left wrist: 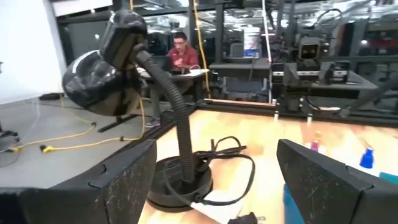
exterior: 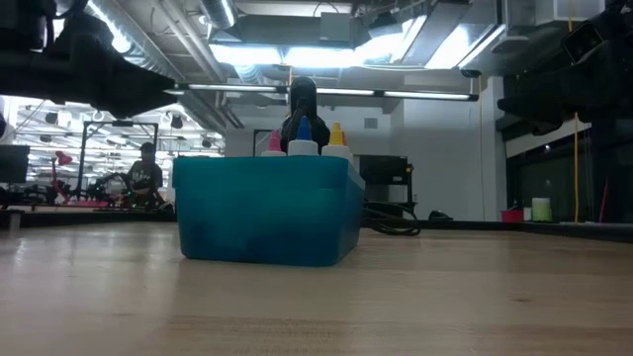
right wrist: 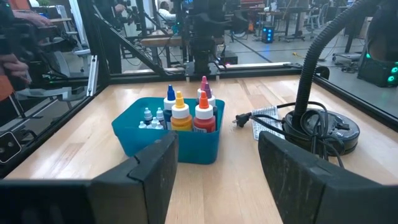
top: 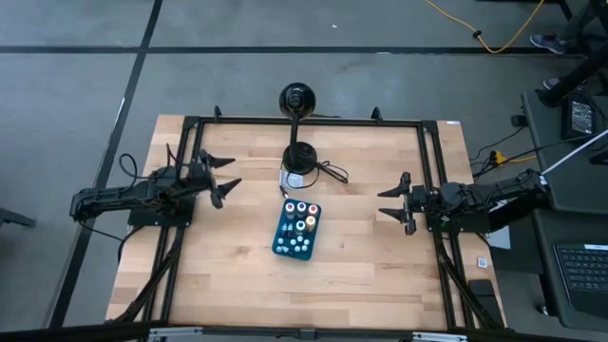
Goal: Pick & Place food coloring
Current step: Return to Home Position
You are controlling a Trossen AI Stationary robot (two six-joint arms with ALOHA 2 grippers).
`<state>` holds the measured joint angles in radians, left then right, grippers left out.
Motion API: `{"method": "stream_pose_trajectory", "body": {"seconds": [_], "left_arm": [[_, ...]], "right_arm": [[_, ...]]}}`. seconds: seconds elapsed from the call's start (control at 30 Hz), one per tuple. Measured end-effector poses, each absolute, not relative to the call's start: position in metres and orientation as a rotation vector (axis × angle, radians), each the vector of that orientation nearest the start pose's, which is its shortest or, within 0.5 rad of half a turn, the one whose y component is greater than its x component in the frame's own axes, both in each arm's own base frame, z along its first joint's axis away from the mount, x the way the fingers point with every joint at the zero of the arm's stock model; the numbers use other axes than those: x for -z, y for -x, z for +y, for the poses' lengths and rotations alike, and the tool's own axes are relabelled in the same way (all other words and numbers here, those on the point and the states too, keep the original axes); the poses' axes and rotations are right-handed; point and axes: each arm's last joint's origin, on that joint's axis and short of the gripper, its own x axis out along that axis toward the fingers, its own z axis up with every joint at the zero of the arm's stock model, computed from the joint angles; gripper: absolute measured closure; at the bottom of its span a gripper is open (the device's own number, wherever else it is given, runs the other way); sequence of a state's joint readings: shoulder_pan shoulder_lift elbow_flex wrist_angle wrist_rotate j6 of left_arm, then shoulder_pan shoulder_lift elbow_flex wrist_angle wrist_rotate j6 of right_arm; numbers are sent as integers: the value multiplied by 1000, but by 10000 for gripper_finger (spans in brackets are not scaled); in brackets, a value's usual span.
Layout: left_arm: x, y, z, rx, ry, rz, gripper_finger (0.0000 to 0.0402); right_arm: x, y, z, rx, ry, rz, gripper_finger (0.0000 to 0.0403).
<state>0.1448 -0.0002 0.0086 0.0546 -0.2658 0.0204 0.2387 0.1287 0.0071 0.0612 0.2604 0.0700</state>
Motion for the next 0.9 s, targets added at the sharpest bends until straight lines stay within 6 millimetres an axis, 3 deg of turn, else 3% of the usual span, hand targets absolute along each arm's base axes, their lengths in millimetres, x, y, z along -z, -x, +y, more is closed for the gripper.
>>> {"method": "stream_pose_trajectory", "body": {"seconds": [0.9], "left_arm": [[-170, -95, 20, -363, -12, -45, 75]], "right_arm": [[-161, -103, 17, 24, -55, 58, 179]]}}
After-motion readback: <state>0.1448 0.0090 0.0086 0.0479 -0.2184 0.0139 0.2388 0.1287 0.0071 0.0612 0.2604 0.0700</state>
